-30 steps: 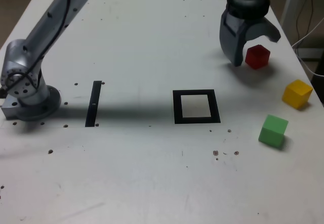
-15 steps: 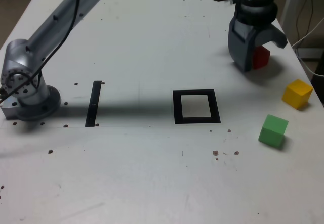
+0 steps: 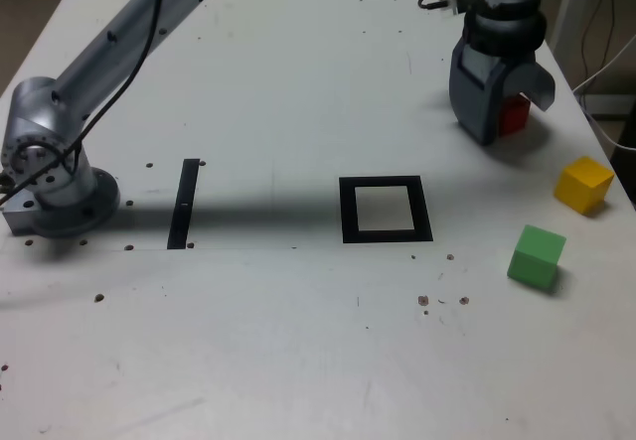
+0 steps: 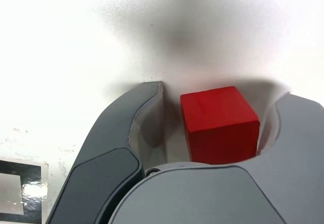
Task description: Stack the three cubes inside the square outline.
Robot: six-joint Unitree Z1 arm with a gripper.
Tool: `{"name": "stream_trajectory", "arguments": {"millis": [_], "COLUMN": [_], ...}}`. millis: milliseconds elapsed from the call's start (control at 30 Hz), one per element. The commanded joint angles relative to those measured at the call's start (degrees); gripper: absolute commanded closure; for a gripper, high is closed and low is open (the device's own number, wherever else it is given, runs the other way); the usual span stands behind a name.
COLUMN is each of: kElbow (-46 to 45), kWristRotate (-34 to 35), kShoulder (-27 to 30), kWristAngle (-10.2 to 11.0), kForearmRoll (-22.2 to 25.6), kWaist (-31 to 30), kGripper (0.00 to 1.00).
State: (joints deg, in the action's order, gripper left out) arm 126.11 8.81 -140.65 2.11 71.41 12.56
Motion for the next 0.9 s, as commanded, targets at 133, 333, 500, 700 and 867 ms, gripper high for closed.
{"name": "stream_trajectory", "arguments": {"millis": [133, 333, 500, 700, 867], "kElbow": [0.1, 0.2, 0.0, -1.4, -4.9], "kWristRotate": [-0.1, -0.2, -0.7, -1.4, -2.6], "kShoulder": [0.1, 0.4, 1.1, 3.4, 6.8], "kWristAngle": [0.2, 0.3, -0.1, -0.2, -0.2], "kForearmRoll": [0.1, 0.2, 0.5, 1.8, 2.2], "kWaist": [0.1, 0.1, 0.0, -0.3, -1.1], "kGripper": [0.71, 0.71, 0.71, 0.71, 0.71]}}
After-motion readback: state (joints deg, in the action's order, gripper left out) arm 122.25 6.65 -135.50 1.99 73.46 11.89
